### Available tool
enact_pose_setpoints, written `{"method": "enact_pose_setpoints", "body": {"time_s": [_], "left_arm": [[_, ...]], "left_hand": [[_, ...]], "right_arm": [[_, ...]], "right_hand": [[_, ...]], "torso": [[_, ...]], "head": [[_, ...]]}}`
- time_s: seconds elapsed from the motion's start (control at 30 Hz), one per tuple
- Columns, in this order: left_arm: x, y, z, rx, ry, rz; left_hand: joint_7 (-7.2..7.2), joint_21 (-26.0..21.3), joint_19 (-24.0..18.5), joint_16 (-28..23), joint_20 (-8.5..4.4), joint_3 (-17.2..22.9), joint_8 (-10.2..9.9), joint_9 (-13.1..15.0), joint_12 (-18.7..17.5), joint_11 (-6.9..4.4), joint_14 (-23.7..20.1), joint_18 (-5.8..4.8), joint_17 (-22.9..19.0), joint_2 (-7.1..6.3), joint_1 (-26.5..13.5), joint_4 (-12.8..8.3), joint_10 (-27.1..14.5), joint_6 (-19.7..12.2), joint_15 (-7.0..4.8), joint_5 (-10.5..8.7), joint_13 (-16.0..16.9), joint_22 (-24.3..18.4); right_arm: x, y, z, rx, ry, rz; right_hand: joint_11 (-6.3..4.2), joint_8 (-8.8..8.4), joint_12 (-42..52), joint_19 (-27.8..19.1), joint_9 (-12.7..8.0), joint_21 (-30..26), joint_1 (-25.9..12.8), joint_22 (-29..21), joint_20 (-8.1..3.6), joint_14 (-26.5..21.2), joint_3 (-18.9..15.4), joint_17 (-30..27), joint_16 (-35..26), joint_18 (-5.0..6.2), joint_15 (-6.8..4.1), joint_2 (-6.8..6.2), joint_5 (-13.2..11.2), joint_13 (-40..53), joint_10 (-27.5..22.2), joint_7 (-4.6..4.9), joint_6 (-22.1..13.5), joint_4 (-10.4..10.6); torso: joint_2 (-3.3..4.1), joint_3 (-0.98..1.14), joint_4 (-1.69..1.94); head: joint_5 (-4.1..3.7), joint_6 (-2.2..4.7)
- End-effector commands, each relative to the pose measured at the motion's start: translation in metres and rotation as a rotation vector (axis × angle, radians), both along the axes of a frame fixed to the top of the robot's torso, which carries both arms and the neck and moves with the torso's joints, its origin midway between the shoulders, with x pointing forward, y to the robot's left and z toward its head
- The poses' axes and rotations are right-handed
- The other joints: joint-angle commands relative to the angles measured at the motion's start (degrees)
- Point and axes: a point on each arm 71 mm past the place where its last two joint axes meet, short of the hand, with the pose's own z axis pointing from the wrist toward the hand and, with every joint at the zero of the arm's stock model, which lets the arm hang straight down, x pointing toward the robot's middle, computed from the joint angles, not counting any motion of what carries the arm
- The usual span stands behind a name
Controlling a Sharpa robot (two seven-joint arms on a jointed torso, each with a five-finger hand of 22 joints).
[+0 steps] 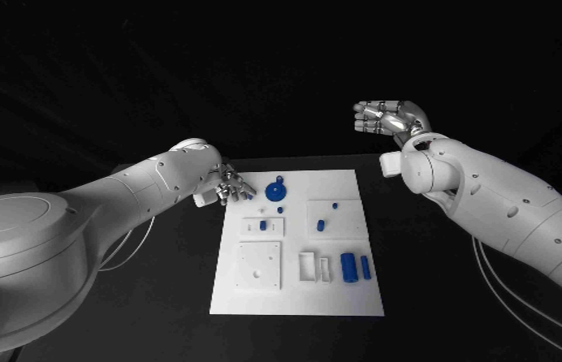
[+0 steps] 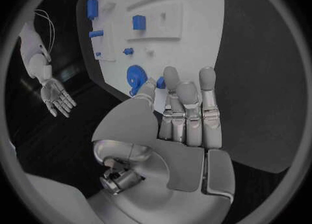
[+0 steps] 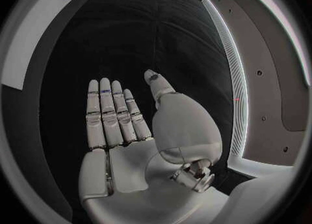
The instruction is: Assemble the parts on the task board
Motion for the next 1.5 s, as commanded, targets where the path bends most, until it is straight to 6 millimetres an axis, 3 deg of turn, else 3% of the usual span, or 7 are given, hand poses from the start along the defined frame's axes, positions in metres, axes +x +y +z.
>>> {"method": "enact_pose_setpoints", "body": {"time_s": [0.03,0.43,0.6,0.83,1.0,1.3,1.5], "left_arm": [[0.0,-0.004,-0.001,-0.027,0.005,-0.014],[0.001,-0.003,0.001,-0.075,-0.028,-0.008],[0.002,-0.003,0.002,-0.091,-0.037,-0.003],[0.002,-0.001,0.003,-0.098,-0.062,0.015],[0.002,0.002,0.004,-0.109,-0.086,0.041],[-0.003,0.014,0.009,-0.144,-0.127,0.113],[-0.019,0.019,0.013,-0.166,-0.115,0.12]], "left_hand": [[-0.05,-0.1,-0.4,0.3,0.09,0.2,0.0,-0.1,-0.1,0.38,-0.5,0.16,0.0,0.89,0.5,-0.4,1.4,0.0,-0.09,-0.17,0.1,1.1],[-0.39,-0.1,-0.4,0.4,-0.02,1.4,0.0,-0.1,0.0,0.26,-0.5,0.07,0.0,3.18,3.5,-1.7,1.5,0.1,-0.22,-0.37,0.1,1.1],[-0.74,0.0,-0.5,0.4,-0.15,2.5,0.2,0.7,0.0,0.1,-0.5,-0.03,0.1,4.23,6.1,-3.5,1.5,1.2,-0.35,0.26,0.1,1.2],[-1.25,0.1,-0.8,0.2,-0.25,3.1,0.4,5.7,-0.4,-0.2,-0.9,-0.13,0.0,4.27,8.2,-6.4,0.6,2.2,-0.41,2.22,0.1,1.1],[-1.87,0.0,-1.1,0.2,-0.34,4.7,1.1,13.6,0.1,-0.38,-1.3,-0.19,-0.1,3.87,8.0,-8.4,-0.7,3.1,-0.47,6.21,0.2,1.2],[-2.3,0.7,-1.1,0.9,-0.6,8.4,0.6,19.9,0.5,-0.59,-1.1,-0.2,0.2,2.32,4.7,-11.1,0.1,5.3,-0.77,14.78,-0.1,1.2],[-2.78,1.3,-1.0,1.0,-0.66,10.4,0.2,22.6,0.3,-0.63,-0.4,-0.27,0.7,1.87,2.1,-12.0,1.8,7.0,-0.83,15.9,-0.4,1.2]], "right_arm": [[0.0,0.002,0.0,-0.002,-0.003,0.017],[0.001,0.003,-0.002,-0.007,0.008,0.014],[0.001,0.003,-0.002,-0.009,0.011,0.016],[0.001,0.002,-0.003,-0.009,0.016,0.02],[0.001,0.001,-0.003,-0.01,0.018,0.022],[0.001,-0.004,-0.003,-0.013,0.023,0.019],[0.001,-0.009,-0.004,-0.018,0.027,0.013]], "right_hand": [[-0.04,-0.2,-0.2,-0.6,-0.1,-0.2,-0.2,-0.1,0.02,-0.6,0.5,-0.1,-0.1,-0.74,0.02,0.21,-0.1,-0.1,-0.3,0.06,-0.2,0.0],[-0.05,-0.2,-0.2,-0.6,-0.1,-0.2,-0.4,-0.1,0.02,-0.5,0.5,-0.1,-0.1,-0.74,0.06,0.26,0.0,-0.1,-0.3,0.03,-0.1,0.1],[-0.05,-0.2,-0.2,-0.6,-0.1,-0.2,-0.5,-0.1,0.03,-0.6,0.4,-0.1,-0.1,-0.74,0.02,0.22,0.0,-0.1,-0.3,0.04,-0.2,0.2],[-0.04,-0.2,-0.2,-0.6,-0.1,-0.2,-0.5,-0.1,0.03,-0.6,0.3,-0.1,-0.1,-0.74,0.02,0.24,0.0,-0.1,-0.3,0.05,-0.2,0.3],[-0.05,-0.2,-0.2,-0.6,-0.1,-0.2,-0.6,-0.1,0.03,-0.6,0.3,-0.1,-0.1,-0.74,0.02,0.27,0.1,-0.1,-0.3,0.04,-0.2,0.4],[-0.06,-0.2,-0.2,-0.6,-0.1,-0.2,-0.6,-0.1,0.04,-0.6,0.2,-0.1,-0.1,-0.76,0.0,0.33,0.1,-0.1,-0.3,0.03,-0.1,0.5],[-0.06,-0.19,-0.2,-0.6,-0.1,-0.2,-0.5,-0.1,0.04,-0.6,0.1,-0.1,-0.1,-0.77,0.0,0.28,0.1,-0.1,-0.3,0.03,0.0,0.6]], "torso": [[0.0,-0.05,0.08],[-0.04,-0.08,0.03],[-0.03,-0.07,0.11],[-0.03,-0.01,0.07],[-0.13,-0.04,0.05],[-0.36,-0.02,0.43],[-0.83,-0.01,0.84]], "head": [[-0.03,-0.14],[0.2,-0.22],[0.19,-0.27],[0.4,-0.03],[0.55,0.04],[0.56,-0.06],[0.49,-0.48]]}}
